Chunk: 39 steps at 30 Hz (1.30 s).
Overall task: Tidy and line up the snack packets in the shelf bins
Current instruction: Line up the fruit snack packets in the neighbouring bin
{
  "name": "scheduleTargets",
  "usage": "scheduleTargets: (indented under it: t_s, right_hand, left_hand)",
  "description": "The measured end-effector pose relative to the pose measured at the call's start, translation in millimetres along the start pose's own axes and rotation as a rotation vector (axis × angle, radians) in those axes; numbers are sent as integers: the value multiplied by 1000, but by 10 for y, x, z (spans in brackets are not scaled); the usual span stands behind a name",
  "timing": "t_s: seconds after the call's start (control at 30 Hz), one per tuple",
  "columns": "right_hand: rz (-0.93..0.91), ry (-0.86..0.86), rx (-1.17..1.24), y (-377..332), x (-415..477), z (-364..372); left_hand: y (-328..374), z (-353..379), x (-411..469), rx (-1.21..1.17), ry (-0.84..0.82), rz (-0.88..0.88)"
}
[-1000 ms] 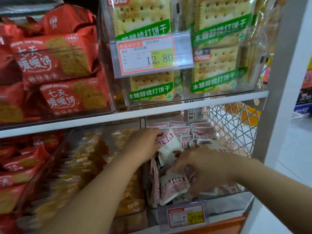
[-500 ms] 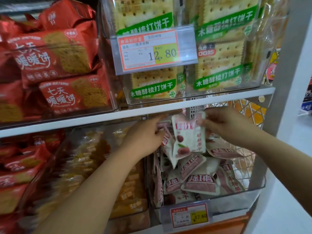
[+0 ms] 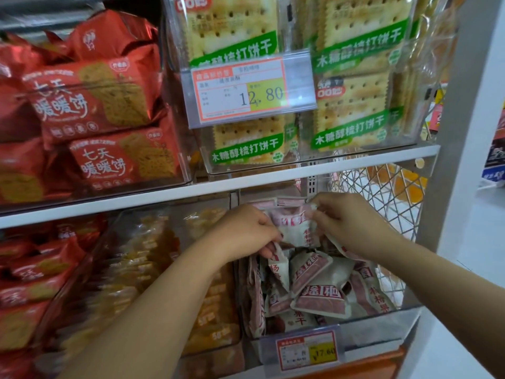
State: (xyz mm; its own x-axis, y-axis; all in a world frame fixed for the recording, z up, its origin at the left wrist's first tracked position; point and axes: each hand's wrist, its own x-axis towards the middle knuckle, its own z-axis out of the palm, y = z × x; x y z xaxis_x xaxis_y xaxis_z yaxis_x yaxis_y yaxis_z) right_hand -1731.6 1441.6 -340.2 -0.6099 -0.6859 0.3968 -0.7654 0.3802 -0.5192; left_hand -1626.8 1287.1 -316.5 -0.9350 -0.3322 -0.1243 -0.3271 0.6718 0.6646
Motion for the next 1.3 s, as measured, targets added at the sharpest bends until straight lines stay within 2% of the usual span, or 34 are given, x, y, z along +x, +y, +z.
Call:
scheduleTargets:
  t_s: [0.07, 0.17, 0.4, 0.53, 0.67, 0.8, 1.03, 1.13, 1.3]
  right_hand:
    - [-11, 7, -59, 51, 35, 131]
    - [35, 26, -29, 173, 103, 224]
    - [93, -103, 116, 145, 121, 320]
    - [54, -234, 69, 175, 123, 348]
    - [31, -493, 39, 107, 62, 10]
    - [8, -659, -198, 49, -27, -114]
    - [-60, -645, -261, 72, -26, -53]
    - [-91, -559, -225, 82, -13, -30]
    - [-131, -323, -200, 120, 28, -287]
  left_hand:
    - [-8, 14, -14, 26, -102, 66]
    - [-112, 0, -6, 248, -121, 220]
    - [-290, 7, 55, 727, 154, 365]
    - [-320, 13, 53, 695, 196, 453]
    - [-338, 38, 79, 607, 139, 422]
    - [-308, 84, 113, 648, 234, 387]
    - [-244, 137, 216, 625, 345, 277]
    - [-236, 150, 257, 604, 348, 272]
    - [-260, 81, 298, 585, 360, 248]
